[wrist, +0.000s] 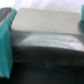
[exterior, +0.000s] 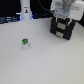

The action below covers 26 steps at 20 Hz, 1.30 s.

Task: Open the kcup holder, insert the kcup into the holder, and close the kcup holder

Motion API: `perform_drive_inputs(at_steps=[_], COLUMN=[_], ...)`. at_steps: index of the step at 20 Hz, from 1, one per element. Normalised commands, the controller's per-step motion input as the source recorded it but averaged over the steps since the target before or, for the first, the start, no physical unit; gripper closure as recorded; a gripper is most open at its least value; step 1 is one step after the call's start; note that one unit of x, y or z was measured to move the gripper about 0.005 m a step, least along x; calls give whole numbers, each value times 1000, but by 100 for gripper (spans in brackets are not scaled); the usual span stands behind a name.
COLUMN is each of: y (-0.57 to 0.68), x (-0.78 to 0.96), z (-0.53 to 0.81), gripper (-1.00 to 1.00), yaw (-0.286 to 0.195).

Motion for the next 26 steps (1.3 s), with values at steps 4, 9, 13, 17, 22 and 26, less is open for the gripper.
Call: perform_drive_inputs(at_steps=[4, 9, 13, 17, 22, 26], y=[-285, -321, -351, -371, -385, -377], x=[866, 878, 897, 913, 921, 924], z=[139, 161, 152, 134, 110, 104], gripper=[100, 100, 100, 100, 100, 100], yaw=[-87, -90, -89, -87, -88, -87])
